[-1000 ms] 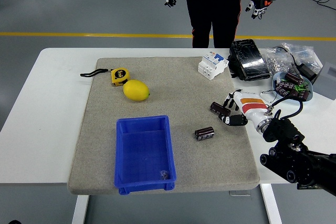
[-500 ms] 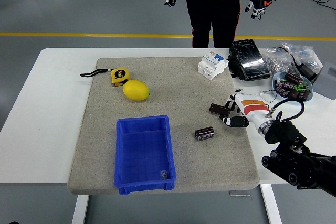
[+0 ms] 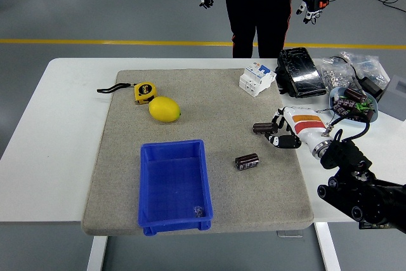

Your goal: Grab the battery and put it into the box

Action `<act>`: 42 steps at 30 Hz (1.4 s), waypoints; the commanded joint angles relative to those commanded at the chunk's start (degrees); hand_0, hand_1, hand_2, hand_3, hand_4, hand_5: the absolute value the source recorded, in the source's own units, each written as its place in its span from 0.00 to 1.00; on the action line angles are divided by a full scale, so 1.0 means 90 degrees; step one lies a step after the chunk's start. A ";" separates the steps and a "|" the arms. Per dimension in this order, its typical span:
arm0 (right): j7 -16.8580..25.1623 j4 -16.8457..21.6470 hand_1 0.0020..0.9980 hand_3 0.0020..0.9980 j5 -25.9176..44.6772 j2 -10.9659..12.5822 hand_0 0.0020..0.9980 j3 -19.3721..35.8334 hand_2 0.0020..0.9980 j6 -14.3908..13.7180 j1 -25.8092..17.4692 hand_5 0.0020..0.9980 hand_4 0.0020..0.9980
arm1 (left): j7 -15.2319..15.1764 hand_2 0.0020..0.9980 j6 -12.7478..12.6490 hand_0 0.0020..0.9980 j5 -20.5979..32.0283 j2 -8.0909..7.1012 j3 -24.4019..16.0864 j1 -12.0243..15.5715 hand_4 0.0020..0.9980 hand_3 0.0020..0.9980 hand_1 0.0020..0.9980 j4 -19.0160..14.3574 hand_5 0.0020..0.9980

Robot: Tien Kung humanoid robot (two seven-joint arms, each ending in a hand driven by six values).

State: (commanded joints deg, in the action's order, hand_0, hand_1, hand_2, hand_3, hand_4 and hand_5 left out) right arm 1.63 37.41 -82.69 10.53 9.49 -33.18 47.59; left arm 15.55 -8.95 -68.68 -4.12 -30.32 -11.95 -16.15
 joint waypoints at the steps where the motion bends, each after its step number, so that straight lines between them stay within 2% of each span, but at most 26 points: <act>1: -0.0005 0.0024 0.38 0.47 -0.0026 0.0009 0.22 0.0020 0.44 0.0004 0.0007 0.31 0.71 | 0.0002 0.65 0.0000 0.65 -0.0010 -0.0001 -0.0010 0.0005 0.63 0.58 0.65 0.0002 0.59; 10: -0.0046 0.0267 0.38 0.47 -0.0273 0.0079 0.22 0.0209 0.44 0.0020 0.0084 0.32 0.70 | 0.0021 0.65 0.0004 0.65 -0.0109 -0.0012 -0.0102 0.0044 0.63 0.58 0.65 0.0020 0.59; 25: -0.0103 0.0435 0.38 0.47 -0.0454 0.0078 0.22 0.0272 0.45 0.0088 0.0111 0.30 0.70 | 0.0028 0.65 0.0006 0.65 -0.0185 -0.0016 -0.0162 0.0056 0.63 0.58 0.65 0.0029 0.59; 42: -0.0129 0.0440 0.38 0.47 -0.0469 0.0093 0.22 0.0314 0.45 0.0103 0.0105 0.30 0.70 | 0.0046 0.65 0.0060 0.65 -0.0242 -0.0021 -0.0209 0.0082 0.63 0.58 0.65 0.0029 0.59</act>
State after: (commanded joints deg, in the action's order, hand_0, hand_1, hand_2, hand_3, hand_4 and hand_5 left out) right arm 0.47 41.37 -86.91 11.37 12.31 -32.26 48.54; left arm 15.97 -8.41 -70.86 -4.30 -32.20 -11.20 -15.89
